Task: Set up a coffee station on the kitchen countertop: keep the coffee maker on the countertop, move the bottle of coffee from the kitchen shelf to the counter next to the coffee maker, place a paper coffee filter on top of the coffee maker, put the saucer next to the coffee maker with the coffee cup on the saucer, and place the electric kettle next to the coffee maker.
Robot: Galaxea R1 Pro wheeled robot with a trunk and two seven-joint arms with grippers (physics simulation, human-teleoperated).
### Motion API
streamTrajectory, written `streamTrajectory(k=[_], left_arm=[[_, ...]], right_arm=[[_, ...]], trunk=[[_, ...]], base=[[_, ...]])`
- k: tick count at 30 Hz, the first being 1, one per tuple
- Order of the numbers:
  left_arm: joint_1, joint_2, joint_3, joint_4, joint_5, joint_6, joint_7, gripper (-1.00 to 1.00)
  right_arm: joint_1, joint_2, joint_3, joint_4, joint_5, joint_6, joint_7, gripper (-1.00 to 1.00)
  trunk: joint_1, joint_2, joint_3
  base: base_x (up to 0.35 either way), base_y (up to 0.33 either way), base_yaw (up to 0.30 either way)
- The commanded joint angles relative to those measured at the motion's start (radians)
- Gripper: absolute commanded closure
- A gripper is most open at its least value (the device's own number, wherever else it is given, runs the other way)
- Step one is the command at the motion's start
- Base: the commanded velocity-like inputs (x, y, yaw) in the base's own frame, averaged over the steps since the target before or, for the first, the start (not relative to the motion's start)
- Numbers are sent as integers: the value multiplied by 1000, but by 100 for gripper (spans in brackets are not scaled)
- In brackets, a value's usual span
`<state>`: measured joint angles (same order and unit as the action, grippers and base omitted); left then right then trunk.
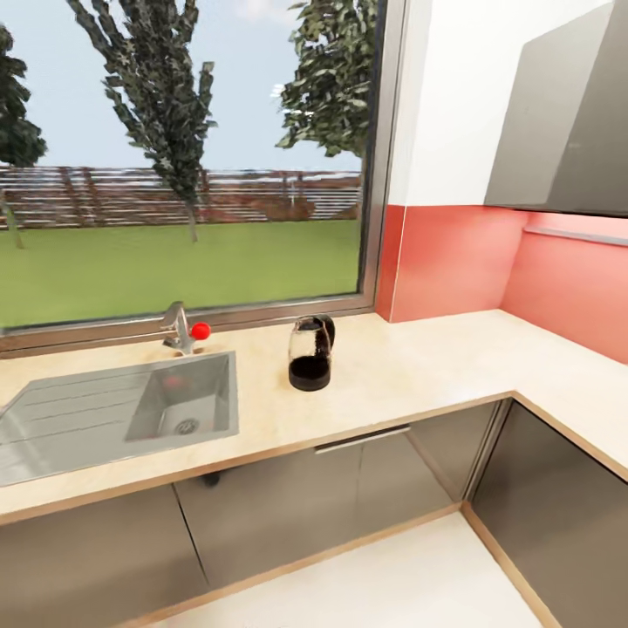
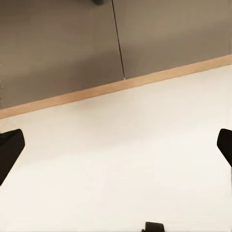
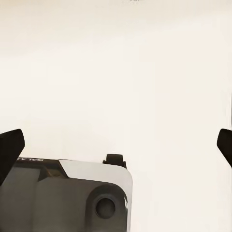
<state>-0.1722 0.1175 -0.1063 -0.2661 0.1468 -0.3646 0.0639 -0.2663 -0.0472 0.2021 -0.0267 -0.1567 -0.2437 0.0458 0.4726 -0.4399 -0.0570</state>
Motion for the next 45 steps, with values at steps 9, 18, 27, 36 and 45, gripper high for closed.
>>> streamTrajectory(k=[9, 18, 27, 36, 45], left_arm=[[-1, 1, -9, 1, 8, -4, 5, -100], [-1, 1, -9, 1, 9, -4, 5, -100], [-1, 0, -9, 1, 11, -4, 5, -100], [-1, 1, -8, 1, 12, -5, 5, -100], [-1, 1, -7, 1, 14, -2, 6, -100]], right_arm=[[-1, 0, 6, 1, -11, -3, 4, -100], [-1, 0, 6, 1, -11, -3, 5, -100], [-1, -1, 5, 1, -11, -3, 3, -100], [-1, -2, 6, 1, -10, -3, 3, -100], [-1, 0, 6, 1, -12, -5, 10, -100]], trunk=[[0, -2, -2], [0, -2, -2], [0, -2, -2], [0, -2, -2], [0, -2, -2]], base=[[-172, -233, 277], [-81, -249, 278], [-66, -263, 208], [-81, -106, 5], [-3, -4, -13]])
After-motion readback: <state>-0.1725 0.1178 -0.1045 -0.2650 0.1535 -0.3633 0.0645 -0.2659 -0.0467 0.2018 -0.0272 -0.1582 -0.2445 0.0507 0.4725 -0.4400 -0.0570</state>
